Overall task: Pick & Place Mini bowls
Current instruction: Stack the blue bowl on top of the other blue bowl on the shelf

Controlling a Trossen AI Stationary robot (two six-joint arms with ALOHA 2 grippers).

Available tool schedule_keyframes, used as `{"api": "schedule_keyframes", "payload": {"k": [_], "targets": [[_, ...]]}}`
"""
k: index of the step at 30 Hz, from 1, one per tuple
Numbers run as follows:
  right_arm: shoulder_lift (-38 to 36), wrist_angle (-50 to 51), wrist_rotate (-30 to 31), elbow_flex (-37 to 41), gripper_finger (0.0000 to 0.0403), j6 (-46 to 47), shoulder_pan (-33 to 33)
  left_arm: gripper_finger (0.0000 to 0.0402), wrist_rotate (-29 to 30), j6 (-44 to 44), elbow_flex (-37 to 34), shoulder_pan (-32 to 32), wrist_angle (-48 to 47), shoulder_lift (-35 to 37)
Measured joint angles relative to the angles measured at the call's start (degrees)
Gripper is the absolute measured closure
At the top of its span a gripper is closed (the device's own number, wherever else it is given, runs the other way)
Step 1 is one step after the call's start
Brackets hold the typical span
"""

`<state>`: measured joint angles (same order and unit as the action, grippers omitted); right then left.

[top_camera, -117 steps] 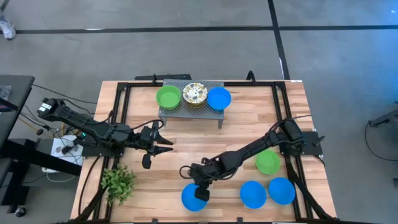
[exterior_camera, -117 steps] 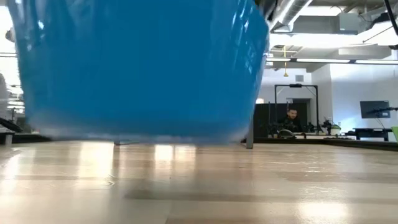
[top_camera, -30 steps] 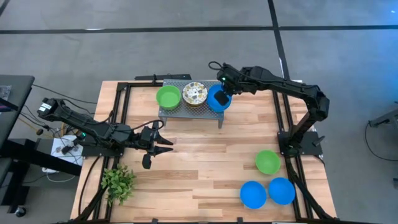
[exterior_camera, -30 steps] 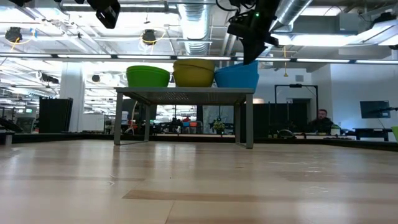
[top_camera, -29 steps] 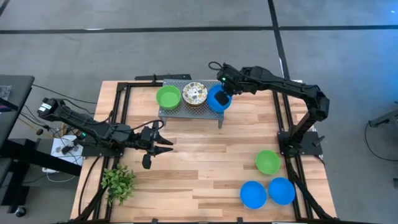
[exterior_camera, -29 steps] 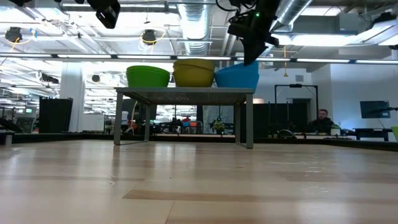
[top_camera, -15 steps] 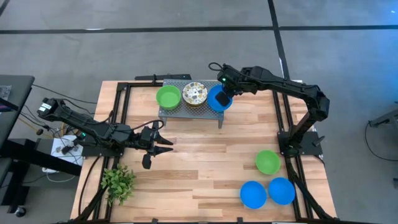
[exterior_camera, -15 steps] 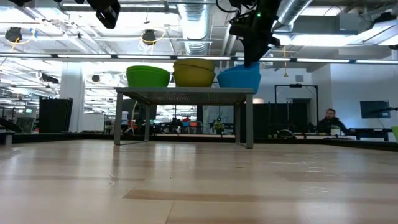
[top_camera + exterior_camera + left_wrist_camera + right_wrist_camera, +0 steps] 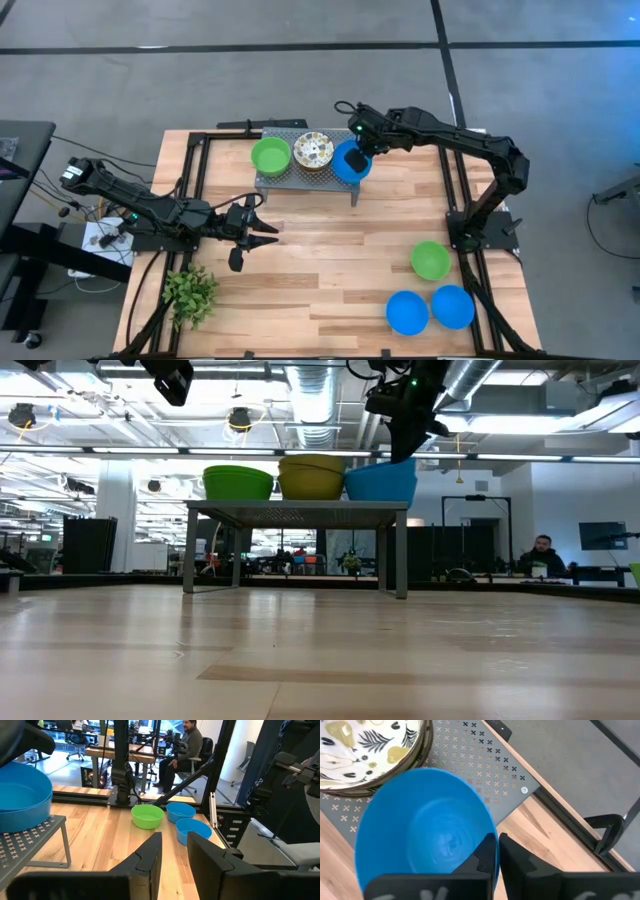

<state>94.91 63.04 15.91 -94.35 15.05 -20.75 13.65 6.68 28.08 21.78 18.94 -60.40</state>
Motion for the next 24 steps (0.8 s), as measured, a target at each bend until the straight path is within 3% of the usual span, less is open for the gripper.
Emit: {"api": "schedule_keyframes", "payload": {"k": [17, 24], "targets": [[0.0, -0.83, -6.36, 0.0, 0.0401, -0.04, -1.61, 0.0311, 0.0, 0.02, 0.0, 0.0, 0.02, 0.0], [0.0, -0.64, -7.47, 0.0, 0.0383, -0.02, -2.01, 0.0311, 0.0, 0.01, 0.0, -0.01, 0.02, 0.0]]}}
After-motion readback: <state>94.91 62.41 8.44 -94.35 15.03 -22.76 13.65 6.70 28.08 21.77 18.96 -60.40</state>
